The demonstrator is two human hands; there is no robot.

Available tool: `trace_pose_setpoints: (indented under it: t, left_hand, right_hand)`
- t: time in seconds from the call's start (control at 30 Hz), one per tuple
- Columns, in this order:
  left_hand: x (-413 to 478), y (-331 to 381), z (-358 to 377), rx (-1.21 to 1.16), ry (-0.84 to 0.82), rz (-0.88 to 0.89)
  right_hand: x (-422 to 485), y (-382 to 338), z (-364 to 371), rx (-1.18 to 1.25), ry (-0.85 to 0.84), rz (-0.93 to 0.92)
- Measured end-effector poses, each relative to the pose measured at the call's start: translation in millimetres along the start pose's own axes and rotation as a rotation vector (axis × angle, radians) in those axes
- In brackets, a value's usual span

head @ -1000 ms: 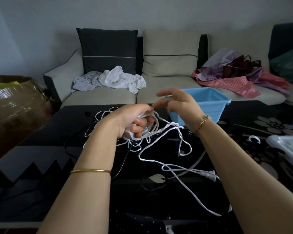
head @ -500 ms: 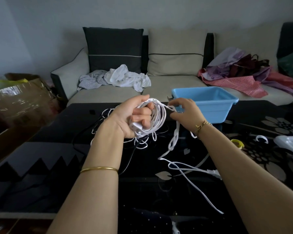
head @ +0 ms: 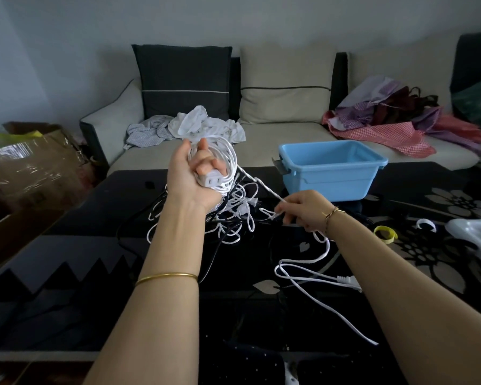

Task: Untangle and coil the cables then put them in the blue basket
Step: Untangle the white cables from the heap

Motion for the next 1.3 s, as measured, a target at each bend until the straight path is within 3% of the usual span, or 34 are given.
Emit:
trace_pose_setpoints:
  t: [0.27,0.43,0.6,0.77,0.83,0.97,1.1,1.2,1.3]
  left_hand:
    - [3,3,4,-0.037,-0.043,0.128]
    - [8,17,-2,0.022,0.025,0.255]
    - [19,28,-16,0.097,0.111,0.387]
    - [28,25,-27,0.369,0.183,0.430]
    - [24,19,-25,0.709,0.148,0.492]
    - [9,-1,-6,1.350,-0.115,0.606]
    - [3,-24,5,1.776,-0.273,0.464]
    - [-3,-39,8,1.806,-0.334,0.305]
    - [-9,-51,7,1.787,-0.401,0.068]
  right_hand:
    - [1,4,26,-0.785,-0.148,0.039]
    - [-14,-8,33,-1.033,-0.327,0.087]
    - [-47,-42,50,-1.145,-0.518,-0.126]
    - [-78,-90,41,-1.189,-0.263,-0.448]
    - [-83,-103,33,-1.111,-0.102,-0.525]
    - [-78,-114,0,-0.915,0.220,-0.494]
    - [-66,-100,-29,-0.620,0.435,-0.388]
    - [-53,-83,-41,-0.437,0.535,-0.303]
    - [-43,-70,-46,-0.325,0.530,-0.308]
Point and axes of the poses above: each hand's wrist, its own x-axis towards the middle knuckle, its own z-axis out of the palm, y = z × x, the point moved 5 cm from there along x, towards the middle knuckle, and after that the axes turned 2 degrees about -x, right-handed, at the moved point
